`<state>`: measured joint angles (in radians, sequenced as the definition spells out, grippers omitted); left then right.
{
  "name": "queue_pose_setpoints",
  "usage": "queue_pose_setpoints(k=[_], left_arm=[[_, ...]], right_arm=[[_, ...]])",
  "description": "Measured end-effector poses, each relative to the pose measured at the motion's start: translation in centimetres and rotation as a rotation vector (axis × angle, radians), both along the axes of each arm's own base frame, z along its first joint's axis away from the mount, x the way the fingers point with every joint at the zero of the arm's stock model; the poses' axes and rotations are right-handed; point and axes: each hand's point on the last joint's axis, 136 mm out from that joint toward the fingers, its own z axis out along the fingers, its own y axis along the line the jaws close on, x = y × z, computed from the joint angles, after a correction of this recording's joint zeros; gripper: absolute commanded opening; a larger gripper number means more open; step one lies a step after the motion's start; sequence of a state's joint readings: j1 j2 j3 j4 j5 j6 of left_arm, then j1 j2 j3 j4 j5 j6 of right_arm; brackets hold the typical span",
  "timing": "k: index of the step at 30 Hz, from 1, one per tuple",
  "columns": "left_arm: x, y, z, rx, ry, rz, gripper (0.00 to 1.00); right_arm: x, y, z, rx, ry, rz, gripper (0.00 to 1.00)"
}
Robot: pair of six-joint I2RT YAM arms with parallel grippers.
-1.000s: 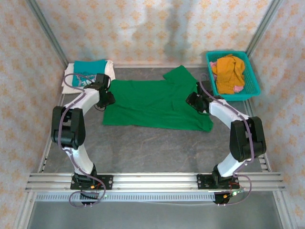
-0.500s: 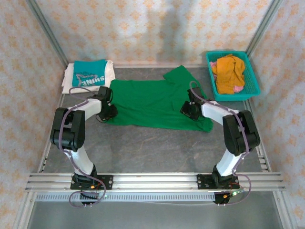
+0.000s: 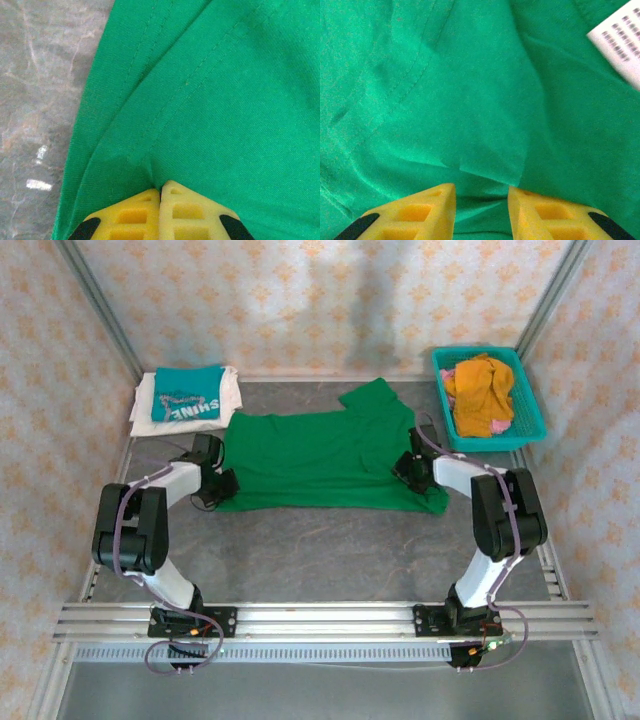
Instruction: Fold and stack the t-shirts
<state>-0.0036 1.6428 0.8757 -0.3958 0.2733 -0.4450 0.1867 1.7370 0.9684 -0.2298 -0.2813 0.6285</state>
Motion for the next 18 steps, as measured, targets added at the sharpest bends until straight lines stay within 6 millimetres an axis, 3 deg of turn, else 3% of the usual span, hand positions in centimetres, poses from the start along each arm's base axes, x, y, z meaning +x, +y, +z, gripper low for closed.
queue_pose_setpoints(k=[2, 4, 5, 11, 15, 18], left_arm=[[-0.3, 0.0, 0.0, 0.0, 0.001, 0.0, 0.04], [-0.5, 0.3, 0.0, 0.0, 0.005, 0.007, 0.23], [-0.6, 0.4, 0.0, -0.002, 0.008, 0.015, 0.26], [-1.2, 0.3, 1.7, 0.019, 0.012, 0.004, 0.31], [1.7, -1.2, 4.7, 0.041, -0.054, -0.049, 0.33], [4.6, -3.5, 6.6, 0.052, -0.116, -0.117, 0.34]], right_arm=[[-0.1, -0.4, 0.3, 0.0, -0.005, -0.009, 0.35], [-0.3, -0.6, 0.9, 0.012, -0.01, -0.013, 0.37], [-0.2, -0.6, 1.4, 0.023, -0.02, -0.012, 0.37], [0.7, 0.7, 6.0, 0.055, -0.095, 0.061, 0.39], [3.6, 2.3, 8.8, 0.013, -0.144, 0.137, 0.4], [6.0, 3.7, 8.7, -0.021, -0.143, 0.178, 0.41]])
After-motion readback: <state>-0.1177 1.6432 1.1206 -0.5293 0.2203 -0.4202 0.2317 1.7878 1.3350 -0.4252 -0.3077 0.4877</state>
